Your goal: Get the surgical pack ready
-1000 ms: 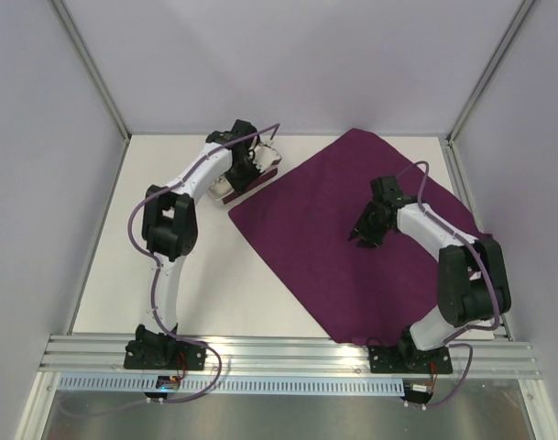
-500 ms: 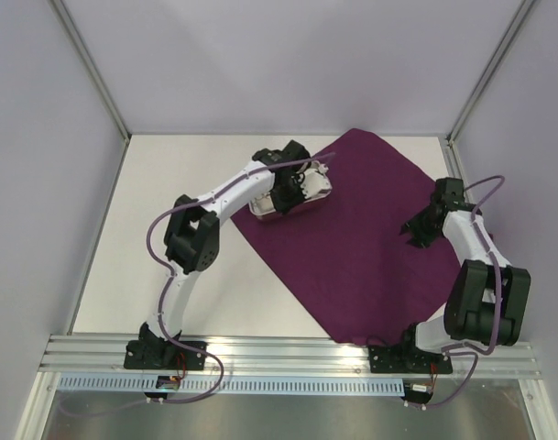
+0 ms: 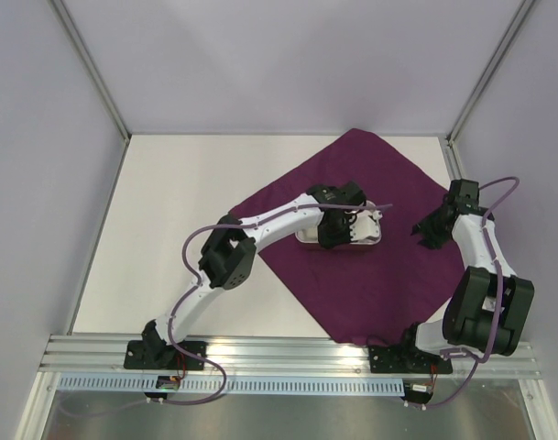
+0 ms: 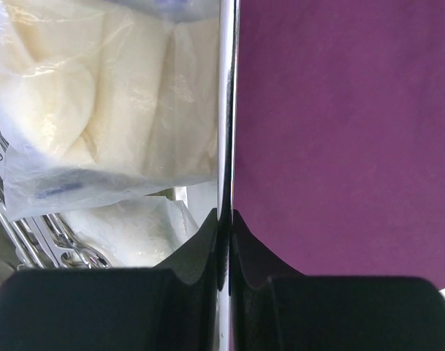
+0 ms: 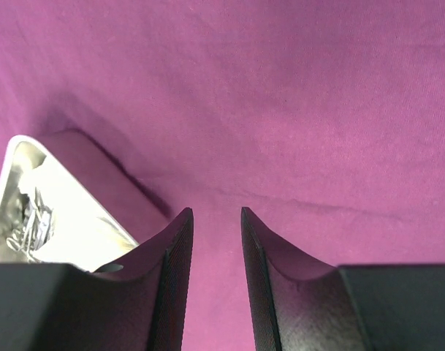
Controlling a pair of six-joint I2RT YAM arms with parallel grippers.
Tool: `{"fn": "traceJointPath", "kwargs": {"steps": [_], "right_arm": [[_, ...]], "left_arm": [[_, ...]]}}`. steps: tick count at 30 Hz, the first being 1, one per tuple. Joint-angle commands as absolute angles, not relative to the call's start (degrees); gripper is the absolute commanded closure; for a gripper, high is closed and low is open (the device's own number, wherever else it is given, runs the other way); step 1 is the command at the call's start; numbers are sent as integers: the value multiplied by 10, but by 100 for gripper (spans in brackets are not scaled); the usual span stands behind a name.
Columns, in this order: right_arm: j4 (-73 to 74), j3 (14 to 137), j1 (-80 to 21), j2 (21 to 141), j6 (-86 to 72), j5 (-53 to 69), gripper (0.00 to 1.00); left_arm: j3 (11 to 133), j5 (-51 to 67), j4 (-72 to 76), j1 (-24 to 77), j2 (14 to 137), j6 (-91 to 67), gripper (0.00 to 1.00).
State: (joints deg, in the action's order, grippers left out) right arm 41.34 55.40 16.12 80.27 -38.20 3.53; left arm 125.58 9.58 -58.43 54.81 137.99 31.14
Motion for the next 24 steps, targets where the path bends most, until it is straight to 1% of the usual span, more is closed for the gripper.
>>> {"fn": "traceJointPath", "kwargs": {"steps": [1,8,9,10,11,12,13,16,19,21,24], "right_arm": [[406,555,169,805,-355,58,65],[377,542,169,818,-338,127,65],[374,541,169,824,-336,138,65],[369,539,169,826,-336,147,65],[362,534,170,828,-336,162,65],[359,533,169,828,-336,168,65],[359,532,169,829,-335,170,65],[361,533,169,824,-333,168,65],[366,539,169,821,-334,159,65],[373,547,169,821,-335,146,65],[379,554,169,817,-334,134,65]], "left_arm": [[1294,118,-580,569,1382,304,100],[1294,179,-569,582,1390,258,100],[1292,185,-568,583,1391,251,98],[1290,189,-568,583,1391,250,91],[1289,200,-569,583,1391,250,75],[1288,205,-570,583,1390,250,67],[1289,210,-574,583,1390,250,53],[1304,218,-594,583,1385,250,36],[1348,223,-627,581,1375,250,32],[1392,230,-644,577,1362,244,32],[1400,232,-643,548,1321,217,31]]}}
